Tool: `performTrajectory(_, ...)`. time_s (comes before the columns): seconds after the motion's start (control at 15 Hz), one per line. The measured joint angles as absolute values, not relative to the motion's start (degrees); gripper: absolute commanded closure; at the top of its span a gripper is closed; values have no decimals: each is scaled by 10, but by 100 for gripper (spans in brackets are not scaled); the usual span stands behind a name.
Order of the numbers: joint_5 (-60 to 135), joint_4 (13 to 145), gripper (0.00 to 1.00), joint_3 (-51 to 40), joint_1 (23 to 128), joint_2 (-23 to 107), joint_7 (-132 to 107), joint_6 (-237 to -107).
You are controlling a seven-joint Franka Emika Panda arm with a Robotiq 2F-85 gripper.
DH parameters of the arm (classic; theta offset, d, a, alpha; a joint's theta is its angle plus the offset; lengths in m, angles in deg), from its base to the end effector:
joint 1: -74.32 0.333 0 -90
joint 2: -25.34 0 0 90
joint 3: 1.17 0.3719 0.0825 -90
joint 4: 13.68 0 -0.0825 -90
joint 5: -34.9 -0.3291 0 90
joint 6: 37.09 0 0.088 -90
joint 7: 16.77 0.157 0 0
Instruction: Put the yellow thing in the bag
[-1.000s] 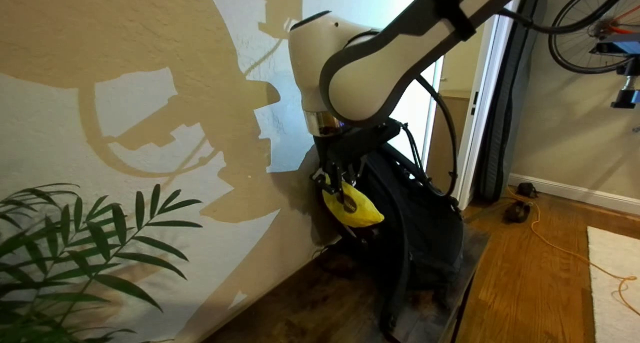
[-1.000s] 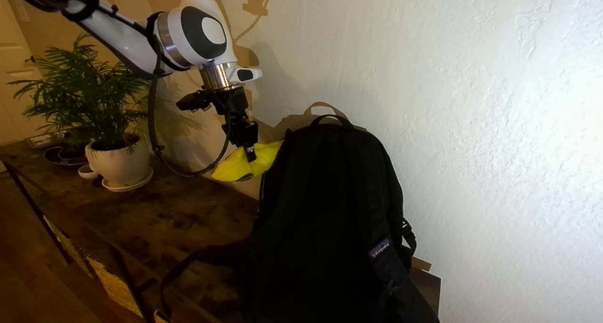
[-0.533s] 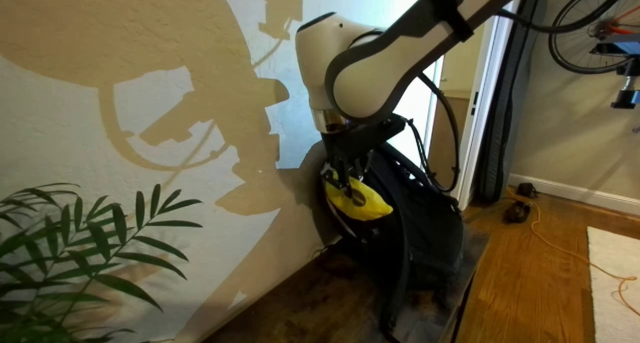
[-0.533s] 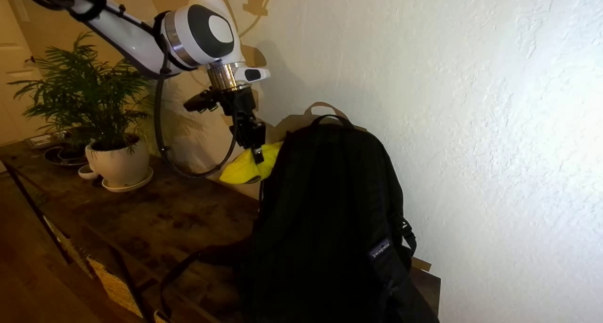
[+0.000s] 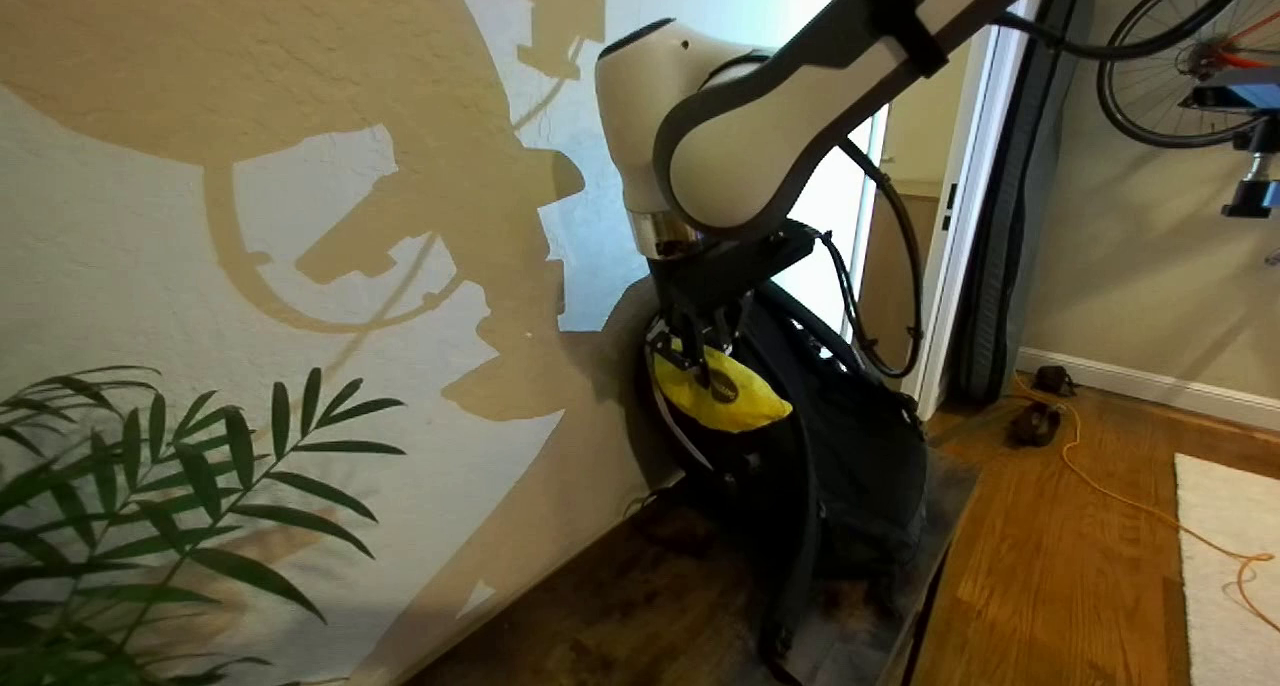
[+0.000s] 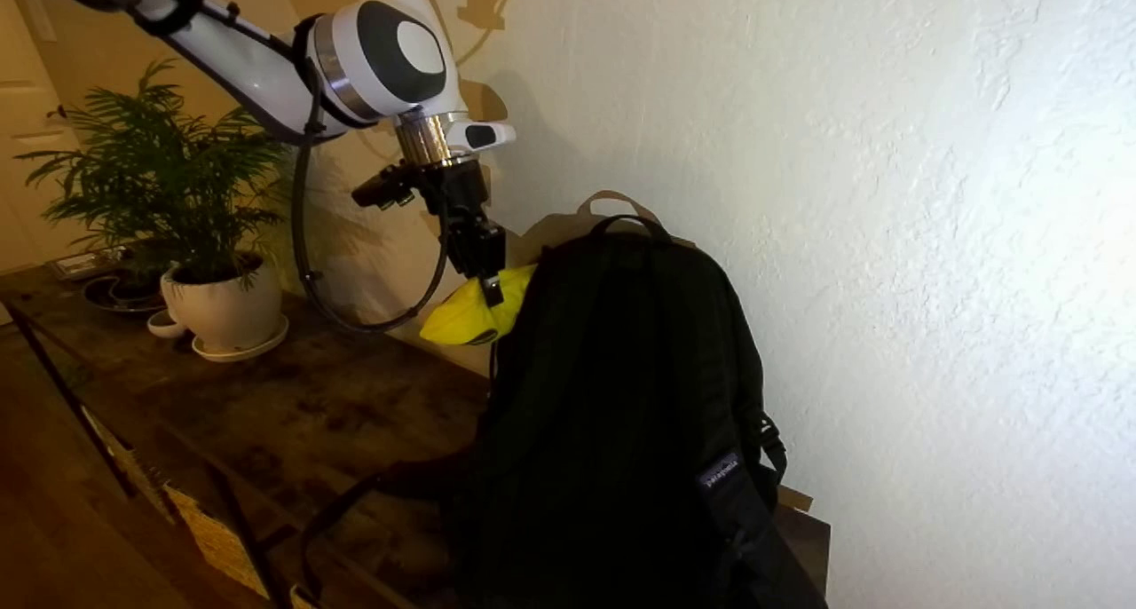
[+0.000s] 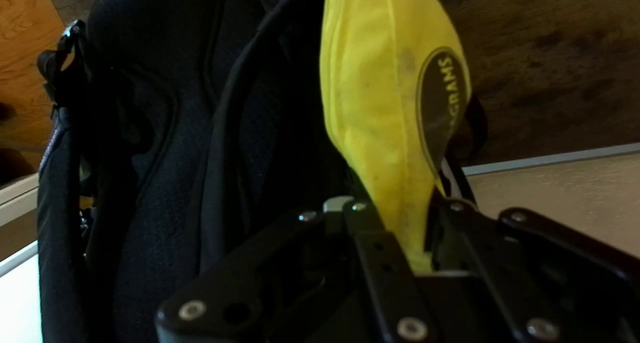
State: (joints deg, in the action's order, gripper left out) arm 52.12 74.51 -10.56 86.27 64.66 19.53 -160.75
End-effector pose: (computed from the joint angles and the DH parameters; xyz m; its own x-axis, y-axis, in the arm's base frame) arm 0.6908 0.0264 0.2812 0.9296 -0.3488 0.1193 -0.3685 -0.8705 0.3261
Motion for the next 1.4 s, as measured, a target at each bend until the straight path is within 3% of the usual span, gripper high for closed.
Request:
performTrajectory(0.8, 523, 734, 91, -102, 863, 655, 201, -1544)
performTrajectory(1.4, 523, 650, 91, -95, 864, 718, 201, -1529)
